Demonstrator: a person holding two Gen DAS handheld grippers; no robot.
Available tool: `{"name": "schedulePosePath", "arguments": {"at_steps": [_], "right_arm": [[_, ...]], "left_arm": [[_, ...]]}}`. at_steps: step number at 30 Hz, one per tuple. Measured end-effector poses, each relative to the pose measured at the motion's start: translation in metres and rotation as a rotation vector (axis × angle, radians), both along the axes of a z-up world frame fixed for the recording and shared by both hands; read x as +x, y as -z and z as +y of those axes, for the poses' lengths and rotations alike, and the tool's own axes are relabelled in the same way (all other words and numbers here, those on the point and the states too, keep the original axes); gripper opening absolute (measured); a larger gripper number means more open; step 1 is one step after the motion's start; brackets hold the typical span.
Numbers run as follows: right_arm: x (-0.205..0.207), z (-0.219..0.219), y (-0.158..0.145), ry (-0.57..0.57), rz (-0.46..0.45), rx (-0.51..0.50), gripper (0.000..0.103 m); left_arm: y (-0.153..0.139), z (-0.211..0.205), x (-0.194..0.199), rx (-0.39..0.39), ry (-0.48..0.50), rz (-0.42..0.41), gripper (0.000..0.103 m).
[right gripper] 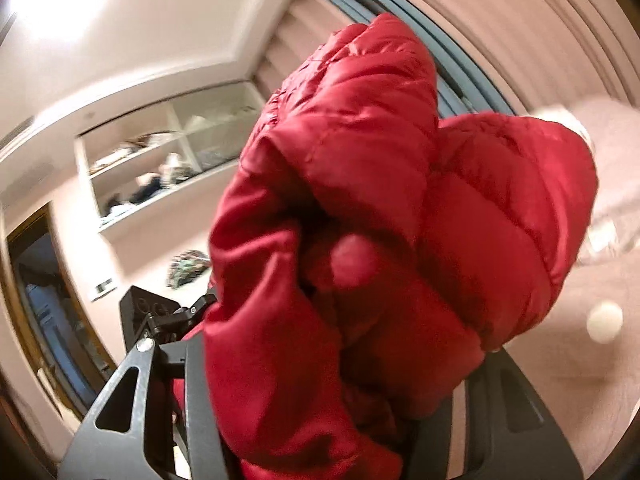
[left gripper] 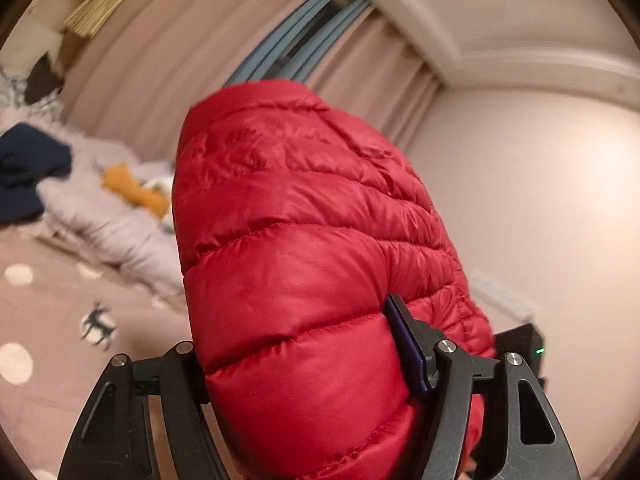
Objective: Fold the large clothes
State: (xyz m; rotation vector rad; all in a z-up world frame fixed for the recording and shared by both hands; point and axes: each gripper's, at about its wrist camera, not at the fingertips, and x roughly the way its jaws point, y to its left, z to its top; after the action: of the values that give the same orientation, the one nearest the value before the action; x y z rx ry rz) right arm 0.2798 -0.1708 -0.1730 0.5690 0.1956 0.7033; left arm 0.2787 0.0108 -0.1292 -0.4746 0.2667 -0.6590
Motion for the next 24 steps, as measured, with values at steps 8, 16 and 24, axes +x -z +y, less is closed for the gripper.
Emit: {"name": "schedulePosePath", "arguments": {"at_steps": [8, 16, 24], "right_arm": [[0.088, -0.007, 0.117, 0.124, 0.38, -0.129, 0.049], [0.075, -0.029, 0.142, 0.299, 0.574, -0.217, 0.089], [0.014, -0.029, 0.066, 0.544, 0.413, -0.39, 0.079]], "left_arm": [[0.133, -0.017, 0.115, 0.208, -0.054, 0.51, 0.068], [0.111, 0.028, 0.081, 0.169, -0.162, 0.539, 0.068], [0.077, 0.019, 0.031, 0.344, -0.317, 0.348, 0.06]]}}
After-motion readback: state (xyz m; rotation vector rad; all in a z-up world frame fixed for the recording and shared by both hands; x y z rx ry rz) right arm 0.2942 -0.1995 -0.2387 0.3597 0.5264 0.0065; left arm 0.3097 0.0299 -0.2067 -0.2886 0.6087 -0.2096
